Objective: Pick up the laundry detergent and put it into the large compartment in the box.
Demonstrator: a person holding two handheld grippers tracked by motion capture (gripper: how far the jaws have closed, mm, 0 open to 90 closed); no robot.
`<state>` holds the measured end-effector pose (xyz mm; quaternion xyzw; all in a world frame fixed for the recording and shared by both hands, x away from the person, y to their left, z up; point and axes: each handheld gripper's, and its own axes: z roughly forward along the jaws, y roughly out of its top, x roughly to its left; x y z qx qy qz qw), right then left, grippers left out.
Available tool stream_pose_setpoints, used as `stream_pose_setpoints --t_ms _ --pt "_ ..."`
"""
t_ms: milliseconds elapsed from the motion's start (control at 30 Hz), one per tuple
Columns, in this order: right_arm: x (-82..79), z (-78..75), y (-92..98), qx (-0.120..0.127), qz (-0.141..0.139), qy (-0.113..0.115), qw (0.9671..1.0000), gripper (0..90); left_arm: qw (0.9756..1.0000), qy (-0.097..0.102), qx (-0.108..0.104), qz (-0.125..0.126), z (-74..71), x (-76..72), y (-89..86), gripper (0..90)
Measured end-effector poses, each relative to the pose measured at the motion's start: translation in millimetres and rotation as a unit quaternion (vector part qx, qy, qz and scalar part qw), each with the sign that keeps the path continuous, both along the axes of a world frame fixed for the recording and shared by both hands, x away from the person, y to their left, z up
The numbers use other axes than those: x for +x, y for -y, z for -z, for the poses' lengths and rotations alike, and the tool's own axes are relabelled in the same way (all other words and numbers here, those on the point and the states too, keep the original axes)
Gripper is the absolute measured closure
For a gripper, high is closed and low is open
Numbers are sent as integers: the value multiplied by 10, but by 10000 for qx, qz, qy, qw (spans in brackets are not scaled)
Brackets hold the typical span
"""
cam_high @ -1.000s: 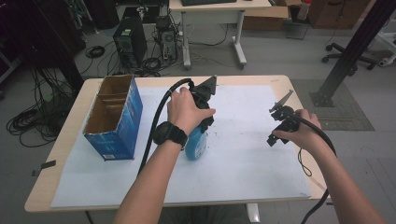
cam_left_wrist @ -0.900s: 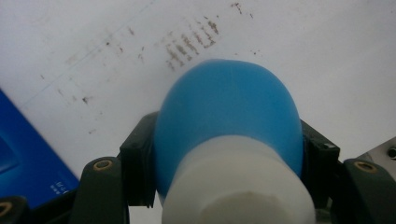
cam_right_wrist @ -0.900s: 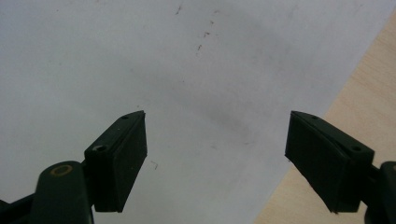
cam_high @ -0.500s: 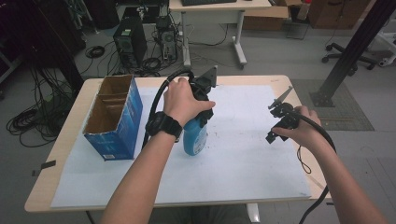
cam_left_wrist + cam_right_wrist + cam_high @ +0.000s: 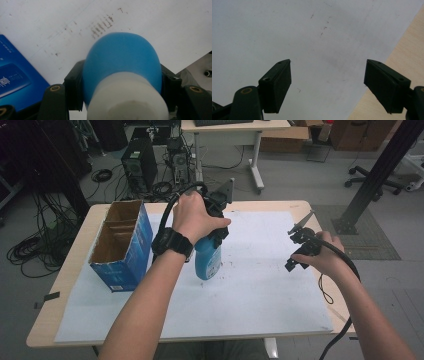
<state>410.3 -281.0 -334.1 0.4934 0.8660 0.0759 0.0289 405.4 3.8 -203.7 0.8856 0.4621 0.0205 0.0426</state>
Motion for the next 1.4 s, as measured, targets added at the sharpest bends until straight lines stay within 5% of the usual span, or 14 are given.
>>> stream_pose_setpoints --t_ms 700,1400 --pt "29 -96 -15 4 32 56 10000 220 10000 56 12 -59 -378 43 -80 375" --pt "86 -79 -3 -24 73 23 10000 220 9990 184 -41 -394 -694 123 -327 375"
